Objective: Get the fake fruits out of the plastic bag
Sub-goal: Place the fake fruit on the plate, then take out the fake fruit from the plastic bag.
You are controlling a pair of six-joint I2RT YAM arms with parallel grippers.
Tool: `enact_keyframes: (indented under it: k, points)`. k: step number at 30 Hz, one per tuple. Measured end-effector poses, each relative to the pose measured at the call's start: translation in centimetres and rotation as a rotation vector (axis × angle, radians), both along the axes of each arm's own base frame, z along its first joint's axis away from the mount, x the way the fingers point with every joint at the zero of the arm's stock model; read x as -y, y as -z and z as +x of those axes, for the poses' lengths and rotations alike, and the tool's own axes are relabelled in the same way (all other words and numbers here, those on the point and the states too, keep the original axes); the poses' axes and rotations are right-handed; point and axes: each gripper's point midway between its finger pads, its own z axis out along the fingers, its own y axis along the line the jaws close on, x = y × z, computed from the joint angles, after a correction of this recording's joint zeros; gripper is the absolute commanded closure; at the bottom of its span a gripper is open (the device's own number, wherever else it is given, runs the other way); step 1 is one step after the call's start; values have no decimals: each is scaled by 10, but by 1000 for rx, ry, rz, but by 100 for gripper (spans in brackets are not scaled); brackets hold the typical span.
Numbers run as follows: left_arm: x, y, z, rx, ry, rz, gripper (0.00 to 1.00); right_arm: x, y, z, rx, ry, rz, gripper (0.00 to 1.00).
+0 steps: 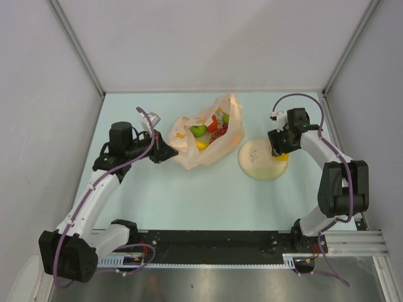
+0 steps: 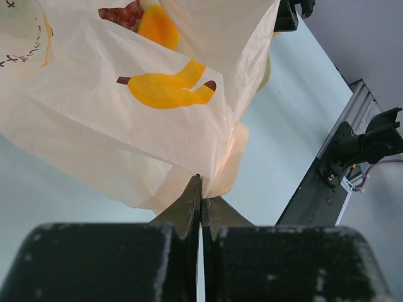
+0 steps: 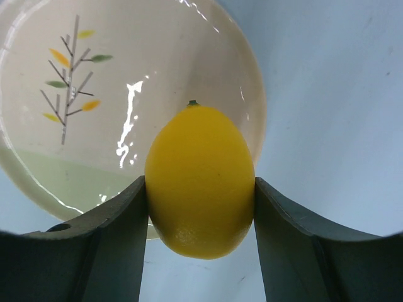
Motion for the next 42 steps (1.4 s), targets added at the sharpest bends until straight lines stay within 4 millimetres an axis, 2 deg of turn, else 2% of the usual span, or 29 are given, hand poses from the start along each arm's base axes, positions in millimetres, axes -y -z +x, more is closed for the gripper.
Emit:
enact_keyframes:
  k: [2, 5, 7, 8, 9, 11, 12, 16, 19, 21, 22, 24, 25, 26, 28, 29, 30, 31, 32, 33, 35, 36, 38, 39, 42]
  points:
    - [0, 1, 0, -2, 0, 1, 100, 4, 13, -2, -28, -22, -29, 64]
    - [0, 1, -1, -4, -1, 2, 100, 5, 18, 6, -10, -42, -48, 62]
    - [0, 1, -1, -3, -1, 2, 100, 4, 18, 11, 7, -54, -55, 55]
    - [-1, 1, -2, -2, -1, 1, 100, 3, 19, 13, 13, -60, -57, 50]
    - [-1, 1, -2, -1, -1, 1, 100, 1, 20, 15, 15, -66, -59, 36]
    - [-1, 2, -3, -1, -1, 1, 100, 0, 25, 17, 13, -75, -67, 18]
    - [-1, 2, -3, -2, -1, 1, 100, 0, 28, 18, 11, -76, -71, 2]
    - [-1, 3, -4, -6, -1, 2, 100, 0, 31, 23, 18, -57, -77, 0]
    - [-1, 4, -4, -8, 0, 3, 100, -5, 16, 27, 41, -33, -54, 0]
    - [-1, 5, -5, -12, 0, 4, 100, -16, -16, 36, 123, -49, -32, 1]
    - [-1, 5, -6, -15, 0, 5, 100, -30, -40, 40, 188, -87, -19, 2]
    - [-2, 6, -8, -19, 0, 6, 100, -77, -98, 43, 356, -227, 9, 7]
    - [-1, 7, -9, -23, 3, 7, 100, -120, -143, 38, 485, -345, 40, 9]
    - [-1, 7, -10, -27, 6, 7, 100, -154, -174, 30, 575, -440, 76, 12]
    - [1, 10, -15, -42, 22, 13, 100, -231, -244, -5, 762, -638, 194, 27]
    - [3, 12, -19, -55, 36, 15, 100, -259, -269, -24, 823, -717, 251, 33]
    - [5, 14, -24, -68, 49, 19, 100, -281, -286, -42, 861, -777, 305, 44]
    - [6, 16, -29, -84, 60, 20, 100, -297, -295, -55, 879, -819, 344, 49]
    - [6, 18, -33, -95, 65, 22, 100, -309, -293, -61, 868, -845, 371, 56]
    - [6, 19, -37, -101, 67, 23, 100, -316, -289, -65, 855, -861, 382, 57]
    - [5, 17, -45, -101, 68, 23, 100, -332, -260, -62, 772, -866, 390, 59]
    - [4, 14, -48, -90, 68, 21, 100, -337, -238, -57, 720, -856, 381, 60]
    - [3, 6, -53, -59, 67, 16, 100, -337, -181, -48, 595, -821, 339, 60]
    - [2, 1, -57, -41, 67, 12, 100, -332, -142, -45, 513, -799, 302, 60]
    - [-1, -12, -66, 16, 62, 3, 100, -310, -75, -42, 374, -743, 216, 61]
